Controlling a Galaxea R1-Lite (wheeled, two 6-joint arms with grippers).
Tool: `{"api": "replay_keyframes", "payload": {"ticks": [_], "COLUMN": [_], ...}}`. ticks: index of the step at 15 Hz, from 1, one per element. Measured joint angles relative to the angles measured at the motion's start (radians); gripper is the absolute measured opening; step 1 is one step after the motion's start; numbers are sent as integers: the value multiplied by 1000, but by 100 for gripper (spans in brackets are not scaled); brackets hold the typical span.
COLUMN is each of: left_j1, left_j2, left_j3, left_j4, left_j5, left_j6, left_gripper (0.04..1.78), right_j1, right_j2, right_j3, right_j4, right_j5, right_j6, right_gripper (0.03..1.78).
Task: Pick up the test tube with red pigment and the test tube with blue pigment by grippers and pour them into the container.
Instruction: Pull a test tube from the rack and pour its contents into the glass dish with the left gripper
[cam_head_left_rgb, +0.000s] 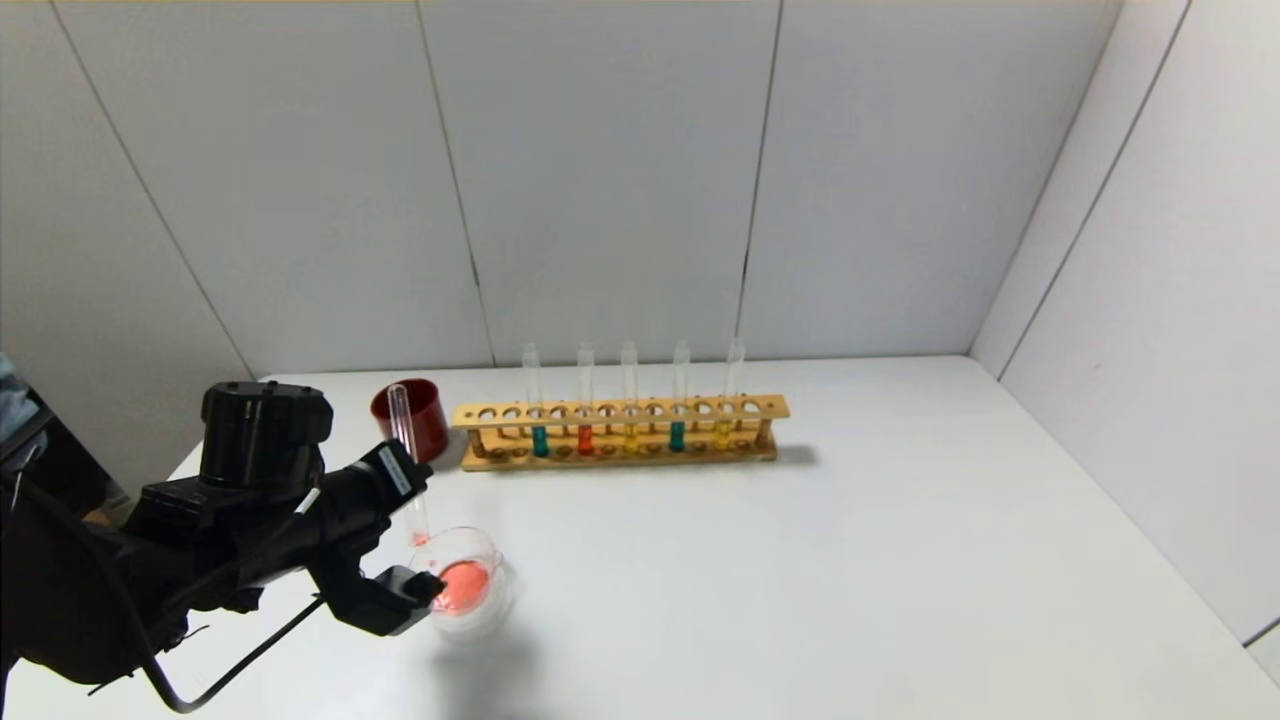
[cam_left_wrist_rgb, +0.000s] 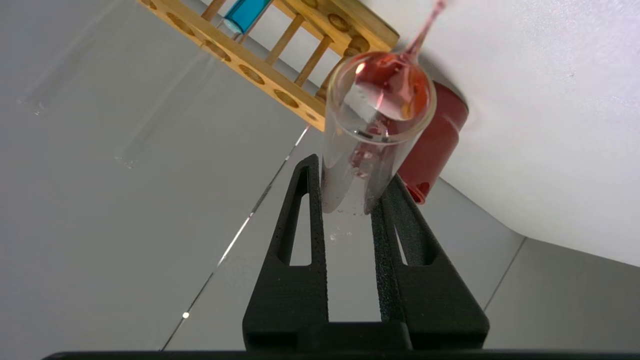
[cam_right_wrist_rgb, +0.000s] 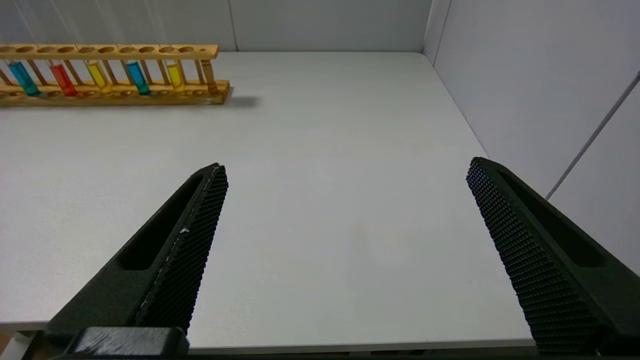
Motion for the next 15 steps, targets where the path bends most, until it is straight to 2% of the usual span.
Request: {"api": "replay_keyframes", "payload": {"ticks": [15], "left_j1": [-5], "left_j2": [-17], "left_j3": [7], "left_j4": [-98], "left_j5": [1], "left_j6": [114], "left_gripper": [32], "right_j1": [0], "right_j2": [0], "right_j3": [0], "right_j4": [0], "right_j5": [0], "right_j6": [0], "right_gripper": [175]}}
